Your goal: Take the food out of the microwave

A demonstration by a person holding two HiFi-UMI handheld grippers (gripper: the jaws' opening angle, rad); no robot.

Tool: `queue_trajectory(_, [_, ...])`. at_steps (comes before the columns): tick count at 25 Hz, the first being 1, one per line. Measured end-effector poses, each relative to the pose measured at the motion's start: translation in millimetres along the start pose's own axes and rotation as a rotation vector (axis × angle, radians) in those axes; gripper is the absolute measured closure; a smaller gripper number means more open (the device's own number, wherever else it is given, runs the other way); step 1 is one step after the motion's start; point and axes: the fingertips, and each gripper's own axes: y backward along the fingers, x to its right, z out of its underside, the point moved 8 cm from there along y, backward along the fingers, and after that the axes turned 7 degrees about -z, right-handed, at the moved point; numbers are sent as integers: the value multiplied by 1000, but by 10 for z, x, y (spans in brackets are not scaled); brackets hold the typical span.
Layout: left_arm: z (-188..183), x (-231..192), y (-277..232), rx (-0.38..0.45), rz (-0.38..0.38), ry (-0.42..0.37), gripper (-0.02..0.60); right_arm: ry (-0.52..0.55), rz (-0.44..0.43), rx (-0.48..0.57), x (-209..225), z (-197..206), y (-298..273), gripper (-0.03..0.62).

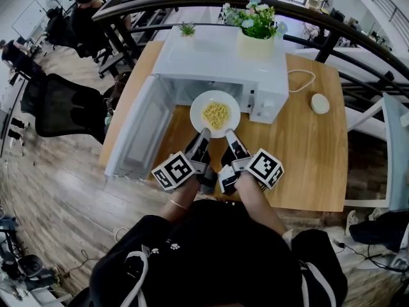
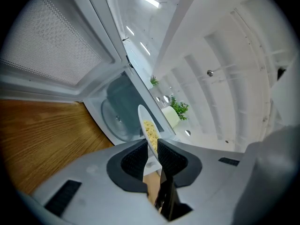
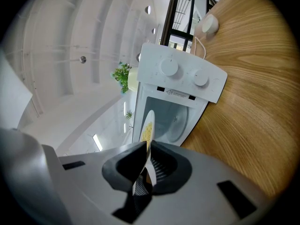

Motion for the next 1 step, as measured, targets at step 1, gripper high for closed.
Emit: queue_trajectory(1, [-1, 0, -1, 0, 0, -1, 522, 0, 0, 0, 0, 0, -1, 566])
